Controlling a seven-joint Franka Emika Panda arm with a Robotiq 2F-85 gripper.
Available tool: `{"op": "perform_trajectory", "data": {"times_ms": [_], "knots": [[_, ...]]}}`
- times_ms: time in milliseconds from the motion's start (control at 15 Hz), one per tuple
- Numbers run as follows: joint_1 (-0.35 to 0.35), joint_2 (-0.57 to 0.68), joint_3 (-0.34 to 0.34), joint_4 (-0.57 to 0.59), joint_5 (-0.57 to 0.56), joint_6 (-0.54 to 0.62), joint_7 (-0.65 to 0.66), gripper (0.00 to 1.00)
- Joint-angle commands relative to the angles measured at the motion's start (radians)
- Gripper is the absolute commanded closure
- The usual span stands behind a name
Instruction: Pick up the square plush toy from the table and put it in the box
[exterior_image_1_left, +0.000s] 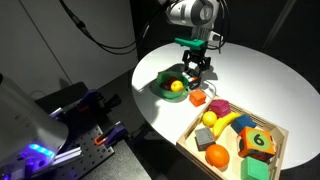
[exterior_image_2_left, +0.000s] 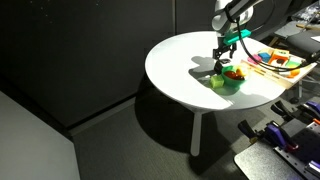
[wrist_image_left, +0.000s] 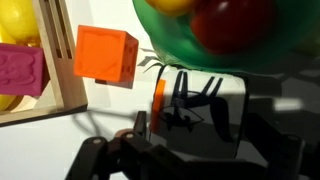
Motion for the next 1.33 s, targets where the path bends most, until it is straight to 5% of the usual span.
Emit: {"op": "perform_trajectory", "data": {"times_ms": [0, 467, 600, 800, 1267], "knots": [[-0.002, 0.029, 0.001, 0.046, -0.019, -0.022, -0.013, 0.00], [-0.005, 0.066, -0.006, 0.084, -0.019, -0.035, -0.008, 0.00], [-0.003, 0.076, -0.011, 0.096, -0.021, -0.038, -0.003, 0.26], [0.002, 0.062, -0.012, 0.094, -0.024, -0.045, -0.002, 0.49], [0.004, -0.007, -0.008, 0.042, -0.033, -0.042, -0.019, 0.87]]}}
